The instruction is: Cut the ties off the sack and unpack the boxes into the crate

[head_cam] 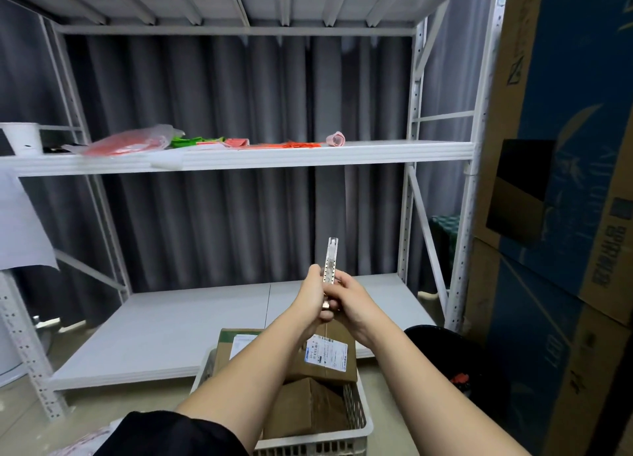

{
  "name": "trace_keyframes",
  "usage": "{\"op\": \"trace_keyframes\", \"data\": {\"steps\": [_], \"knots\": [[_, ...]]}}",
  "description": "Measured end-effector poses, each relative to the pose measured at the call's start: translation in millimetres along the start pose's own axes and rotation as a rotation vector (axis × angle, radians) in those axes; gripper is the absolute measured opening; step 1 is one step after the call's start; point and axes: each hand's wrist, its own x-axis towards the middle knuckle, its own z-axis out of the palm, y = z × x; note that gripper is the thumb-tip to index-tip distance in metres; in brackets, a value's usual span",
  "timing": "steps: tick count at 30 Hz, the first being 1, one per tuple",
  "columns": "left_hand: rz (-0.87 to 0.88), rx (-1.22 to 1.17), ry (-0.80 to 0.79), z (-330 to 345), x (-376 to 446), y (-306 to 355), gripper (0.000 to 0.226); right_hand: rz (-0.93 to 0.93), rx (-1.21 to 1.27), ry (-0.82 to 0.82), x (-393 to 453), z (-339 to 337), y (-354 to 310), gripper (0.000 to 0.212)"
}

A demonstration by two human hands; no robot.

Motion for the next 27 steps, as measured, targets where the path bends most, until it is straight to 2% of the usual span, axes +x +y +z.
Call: {"op": "trace_keyframes", "data": {"steps": [4, 8, 11, 13, 18, 21, 27], "knots": [[-0.069, -0.013, -0.136, -9.8, -6.8, -0.4, 0.023, 0.045, -0.104, 0.056, -1.9, -10.5, -1.5, 0.011], [0.021, 0.154, -0.212, -21.7, -14.1, -6.2, 0.020, -0.029, -0.183, 0.150, -1.6, -18.9, -0.7, 0.011], [0.012, 0.336, -0.207, -30.0, -18.3, -12.8, 0.016, -0.065, -0.183, 0.192, -4.0, -22.4, -2.5, 0.007], [0.008, 0.364, -0.196, -33.3, -19.4, -15.9, 0.018, -0.074, -0.201, 0.203, -7.8, -22.6, -4.5, 0.008], [0.028, 0.235, -0.184, -27.1, -20.6, -23.8, 0.025, 0.004, -0.184, 0.092, -19.2, -19.6, -1.8, 0.017], [0.035, 0.186, -0.180, -21.0, -22.6, -30.2, 0.019, 0.044, -0.193, 0.036, -28.0, -23.1, 1.2, 0.016], [0.022, 0.213, -0.177, -1.1, -21.8, -37.4, 0.018, 0.089, -0.213, 0.011, -32.4, -44.5, 5.8, 0.015]]}}
